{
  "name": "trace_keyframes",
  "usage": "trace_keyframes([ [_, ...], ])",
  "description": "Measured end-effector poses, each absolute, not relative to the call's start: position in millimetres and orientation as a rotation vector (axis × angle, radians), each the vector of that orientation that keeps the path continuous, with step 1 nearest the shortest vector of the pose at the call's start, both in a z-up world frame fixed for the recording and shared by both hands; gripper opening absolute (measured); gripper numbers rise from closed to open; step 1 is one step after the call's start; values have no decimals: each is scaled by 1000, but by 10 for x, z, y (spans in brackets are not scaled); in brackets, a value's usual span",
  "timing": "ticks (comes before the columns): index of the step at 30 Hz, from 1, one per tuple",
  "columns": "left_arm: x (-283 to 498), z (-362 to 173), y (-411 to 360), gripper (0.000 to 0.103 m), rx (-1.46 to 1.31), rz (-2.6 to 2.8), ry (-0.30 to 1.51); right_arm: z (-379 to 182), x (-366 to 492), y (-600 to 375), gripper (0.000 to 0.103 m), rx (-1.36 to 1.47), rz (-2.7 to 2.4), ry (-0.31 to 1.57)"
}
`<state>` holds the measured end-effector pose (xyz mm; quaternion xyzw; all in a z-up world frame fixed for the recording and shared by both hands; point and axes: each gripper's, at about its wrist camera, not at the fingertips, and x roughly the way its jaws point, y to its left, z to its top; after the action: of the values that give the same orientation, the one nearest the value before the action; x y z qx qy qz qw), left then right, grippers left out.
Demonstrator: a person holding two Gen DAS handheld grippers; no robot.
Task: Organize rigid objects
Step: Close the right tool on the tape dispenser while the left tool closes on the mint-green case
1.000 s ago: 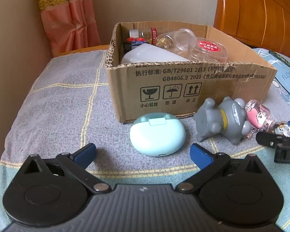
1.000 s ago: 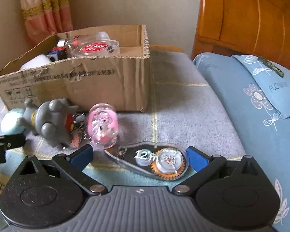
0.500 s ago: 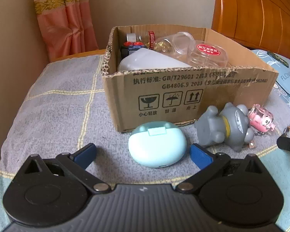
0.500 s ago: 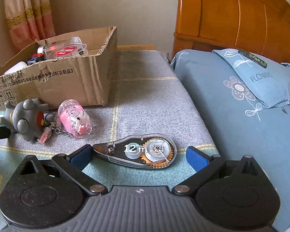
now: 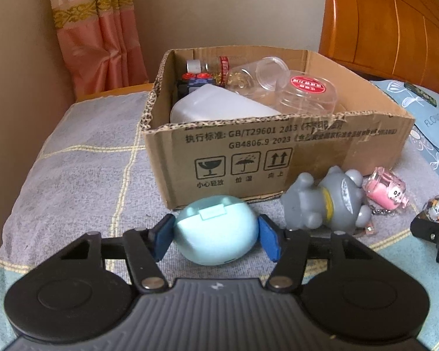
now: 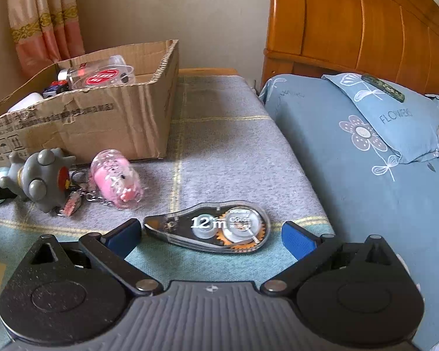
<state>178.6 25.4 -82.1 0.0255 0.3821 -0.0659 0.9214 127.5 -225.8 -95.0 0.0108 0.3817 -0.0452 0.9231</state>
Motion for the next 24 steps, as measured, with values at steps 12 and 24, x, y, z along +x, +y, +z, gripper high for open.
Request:
trace_keyframes([
  [12,1787,-823,299,60,48,-153,791,-948,1311,-2183,103,-50,72,752],
  [24,1792,-818,308,60,48,-158,797,-897,1318,-2189,94,-98,190,774],
])
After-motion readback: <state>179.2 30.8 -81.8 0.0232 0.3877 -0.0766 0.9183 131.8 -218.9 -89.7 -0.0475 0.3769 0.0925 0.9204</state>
